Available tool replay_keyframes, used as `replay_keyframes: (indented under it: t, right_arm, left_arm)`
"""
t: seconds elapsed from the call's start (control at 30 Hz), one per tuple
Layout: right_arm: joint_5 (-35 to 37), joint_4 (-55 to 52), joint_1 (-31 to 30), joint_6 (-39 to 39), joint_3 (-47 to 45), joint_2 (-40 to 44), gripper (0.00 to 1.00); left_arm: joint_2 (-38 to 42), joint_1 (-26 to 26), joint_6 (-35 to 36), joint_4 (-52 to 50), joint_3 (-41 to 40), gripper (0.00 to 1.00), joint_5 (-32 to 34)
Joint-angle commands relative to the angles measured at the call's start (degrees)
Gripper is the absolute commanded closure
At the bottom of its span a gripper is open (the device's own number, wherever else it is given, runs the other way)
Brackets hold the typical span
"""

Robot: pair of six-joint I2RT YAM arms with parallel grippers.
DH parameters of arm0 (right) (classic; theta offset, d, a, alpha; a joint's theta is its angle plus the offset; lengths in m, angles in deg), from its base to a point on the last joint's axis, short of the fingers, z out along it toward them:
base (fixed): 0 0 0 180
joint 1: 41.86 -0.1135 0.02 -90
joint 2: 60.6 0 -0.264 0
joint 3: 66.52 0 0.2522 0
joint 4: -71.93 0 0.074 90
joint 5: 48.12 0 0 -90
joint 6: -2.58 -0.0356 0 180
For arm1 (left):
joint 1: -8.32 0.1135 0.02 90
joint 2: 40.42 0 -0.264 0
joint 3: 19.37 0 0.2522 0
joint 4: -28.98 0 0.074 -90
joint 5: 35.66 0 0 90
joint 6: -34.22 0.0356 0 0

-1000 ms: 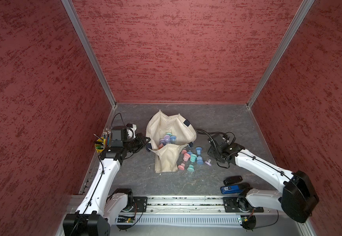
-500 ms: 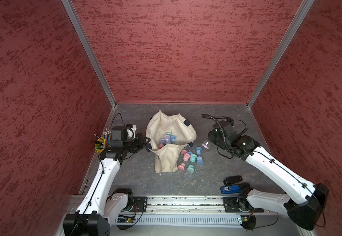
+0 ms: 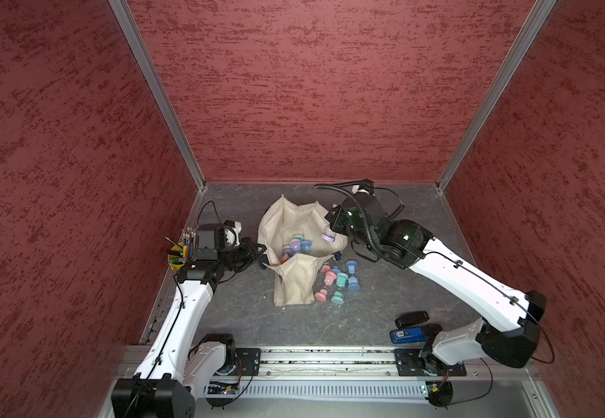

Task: Put the hourglass into the canvas bag
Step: Place the hourglass in the canvas bag.

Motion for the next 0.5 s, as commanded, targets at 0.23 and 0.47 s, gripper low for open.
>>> replay_keyframes:
  t: [0.23, 0.47]
  right_arm:
    - [-0.59, 4.39, -2.63, 8.75, 9.16, -9.98, 0.94]
    - [-1.35, 6.10, -2.74, 11.15, 10.69, -14.74, 0.94]
  left_arm:
    - [0.35, 0.32, 0.26, -1.39, 1.80, 1.00, -0.52]
    - [0.71, 0.32, 0.40, -1.66, 1.75, 1.00, -0.55]
